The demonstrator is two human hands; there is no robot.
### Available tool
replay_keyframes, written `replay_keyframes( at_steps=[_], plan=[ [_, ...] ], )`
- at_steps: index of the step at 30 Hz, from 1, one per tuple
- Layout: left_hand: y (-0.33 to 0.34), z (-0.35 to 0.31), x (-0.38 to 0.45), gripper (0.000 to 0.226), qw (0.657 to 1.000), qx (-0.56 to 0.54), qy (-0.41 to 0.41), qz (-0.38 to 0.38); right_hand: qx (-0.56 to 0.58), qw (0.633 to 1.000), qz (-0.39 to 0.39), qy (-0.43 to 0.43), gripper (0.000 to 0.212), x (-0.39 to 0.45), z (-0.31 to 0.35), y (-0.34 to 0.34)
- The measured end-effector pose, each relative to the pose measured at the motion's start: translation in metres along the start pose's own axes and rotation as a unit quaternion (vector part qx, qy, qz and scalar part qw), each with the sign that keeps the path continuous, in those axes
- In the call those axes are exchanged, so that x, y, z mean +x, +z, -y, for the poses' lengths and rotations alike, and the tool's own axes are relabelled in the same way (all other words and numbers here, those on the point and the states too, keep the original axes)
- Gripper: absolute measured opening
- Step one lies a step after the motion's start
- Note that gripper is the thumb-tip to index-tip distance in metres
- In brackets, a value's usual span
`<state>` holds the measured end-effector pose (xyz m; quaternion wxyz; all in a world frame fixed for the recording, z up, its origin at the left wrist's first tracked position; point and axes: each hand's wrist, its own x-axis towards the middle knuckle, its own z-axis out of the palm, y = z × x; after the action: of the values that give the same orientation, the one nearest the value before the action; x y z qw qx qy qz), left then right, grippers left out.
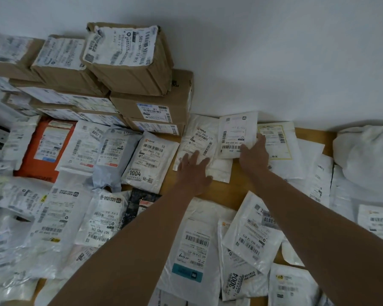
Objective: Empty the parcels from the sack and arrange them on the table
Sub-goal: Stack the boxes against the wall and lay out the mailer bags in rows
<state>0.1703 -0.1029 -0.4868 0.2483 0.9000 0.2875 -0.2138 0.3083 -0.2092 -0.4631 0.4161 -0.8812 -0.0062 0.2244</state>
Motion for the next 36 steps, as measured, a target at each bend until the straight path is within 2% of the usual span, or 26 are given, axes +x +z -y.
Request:
replay_keyframes(
  at_steps=[4,7,11,14,17,21,24,27,30,31,33,34,35,36],
  plan=[
    [0.004,-0.006,0.003,0.063,1.0,-0.002,-0.005,-0.014,-0.126,0.991,-0.018,-0.035,0.054,0.009,-0.007,-0.001],
    [0.006,-0.009,0.001,0.063,1.0,0.004,-0.016,-0.018,-0.285,0.955,-0.049,-0.068,0.056,0.007,-0.017,0.0],
    [0.004,-0.019,0.0,0.071,0.997,0.018,-0.018,-0.069,-0.324,0.932,-0.133,-0.093,0.07,0.006,-0.026,-0.026],
    [0.01,-0.028,0.0,0.074,0.998,0.007,-0.004,-0.064,-0.354,0.928,-0.11,-0.025,0.095,0.015,-0.041,-0.054],
    [0.017,-0.033,0.001,0.072,0.999,-0.008,-0.021,-0.044,-0.377,0.924,-0.062,0.003,0.112,0.025,-0.044,-0.07],
    [0.017,-0.038,0.006,0.072,0.998,-0.022,-0.027,-0.044,-0.348,0.936,-0.036,0.045,0.122,0.039,-0.038,-0.085],
    [0.017,-0.043,0.005,0.073,0.998,-0.023,-0.035,-0.041,-0.313,0.947,-0.019,0.069,0.108,0.043,-0.043,-0.093],
    [0.017,-0.045,0.005,0.072,0.998,-0.026,-0.041,-0.035,-0.113,0.991,-0.056,0.047,0.069,0.029,-0.035,-0.112],
    [0.016,-0.049,0.001,0.064,0.993,-0.058,-0.035,-0.095,0.13,0.98,-0.151,0.014,0.048,-0.008,-0.026,-0.134],
    [0.014,-0.053,-0.003,0.056,0.985,-0.099,-0.031,-0.14,0.191,0.972,-0.138,-0.014,0.044,-0.02,-0.024,-0.138],
    [0.004,-0.057,-0.014,0.037,0.938,-0.286,-0.055,-0.188,0.201,0.979,-0.019,-0.043,0.039,-0.038,-0.017,-0.138],
    [-0.006,-0.058,-0.021,0.033,0.886,-0.424,-0.081,-0.171,0.177,0.98,0.077,-0.044,0.039,-0.041,-0.013,-0.134],
    [-0.015,-0.055,-0.029,0.037,0.814,-0.553,-0.106,-0.14,0.143,0.973,0.179,-0.04,0.04,-0.041,-0.009,-0.128],
    [-0.021,-0.046,-0.036,0.042,0.751,-0.638,-0.124,-0.115,0.103,0.956,0.274,-0.035,0.04,-0.041,-0.003,-0.12]
  ],
)
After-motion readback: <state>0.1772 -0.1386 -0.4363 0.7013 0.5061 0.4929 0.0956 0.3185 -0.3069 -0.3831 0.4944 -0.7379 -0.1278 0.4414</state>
